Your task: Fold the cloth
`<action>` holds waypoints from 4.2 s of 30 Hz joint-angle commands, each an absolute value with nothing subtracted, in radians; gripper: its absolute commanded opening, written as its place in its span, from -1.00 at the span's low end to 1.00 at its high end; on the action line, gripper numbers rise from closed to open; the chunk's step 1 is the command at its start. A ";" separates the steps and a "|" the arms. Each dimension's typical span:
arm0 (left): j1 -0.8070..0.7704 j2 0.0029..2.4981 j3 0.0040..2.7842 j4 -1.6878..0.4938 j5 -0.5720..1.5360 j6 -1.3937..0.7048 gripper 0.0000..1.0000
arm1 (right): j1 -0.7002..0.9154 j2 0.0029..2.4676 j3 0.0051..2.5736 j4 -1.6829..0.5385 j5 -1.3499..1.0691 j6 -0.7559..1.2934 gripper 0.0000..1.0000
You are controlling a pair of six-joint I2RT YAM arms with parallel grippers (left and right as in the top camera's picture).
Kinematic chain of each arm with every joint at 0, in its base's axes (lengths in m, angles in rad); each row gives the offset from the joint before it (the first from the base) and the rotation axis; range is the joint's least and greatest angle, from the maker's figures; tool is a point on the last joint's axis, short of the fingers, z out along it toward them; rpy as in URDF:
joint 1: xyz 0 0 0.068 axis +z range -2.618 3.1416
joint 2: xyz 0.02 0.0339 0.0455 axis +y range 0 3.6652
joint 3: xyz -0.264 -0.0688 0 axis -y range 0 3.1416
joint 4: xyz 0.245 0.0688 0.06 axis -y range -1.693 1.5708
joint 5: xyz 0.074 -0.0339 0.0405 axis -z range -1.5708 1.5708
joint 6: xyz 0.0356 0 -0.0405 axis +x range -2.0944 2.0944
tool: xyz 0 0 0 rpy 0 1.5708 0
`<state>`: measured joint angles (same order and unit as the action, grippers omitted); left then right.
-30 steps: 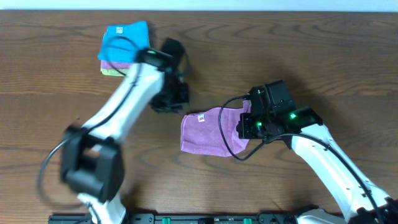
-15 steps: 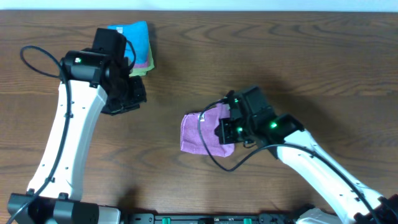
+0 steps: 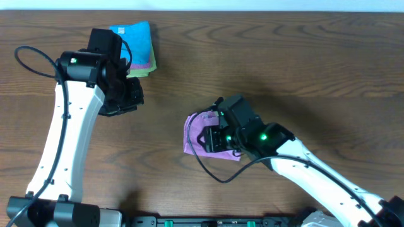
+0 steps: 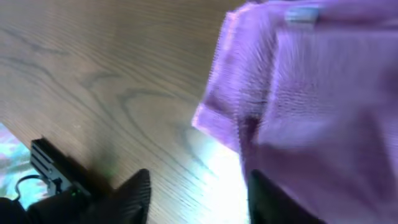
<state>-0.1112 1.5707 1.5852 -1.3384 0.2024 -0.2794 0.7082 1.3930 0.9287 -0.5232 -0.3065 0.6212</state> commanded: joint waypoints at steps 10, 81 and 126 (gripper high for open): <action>-0.105 1.562 1.598 -1.328 0.191 -0.257 -0.88 | 0.805 1.380 0.944 -0.463 -0.288 0.710 0.90; -0.461 1.561 1.592 -1.281 0.304 -0.127 -0.84 | 0.318 0.640 0.941 -1.144 0.594 0.496 0.98; -0.489 1.562 1.592 -1.252 0.360 -0.454 0.90 | -0.012 0.250 0.282 -0.957 0.594 0.500 0.99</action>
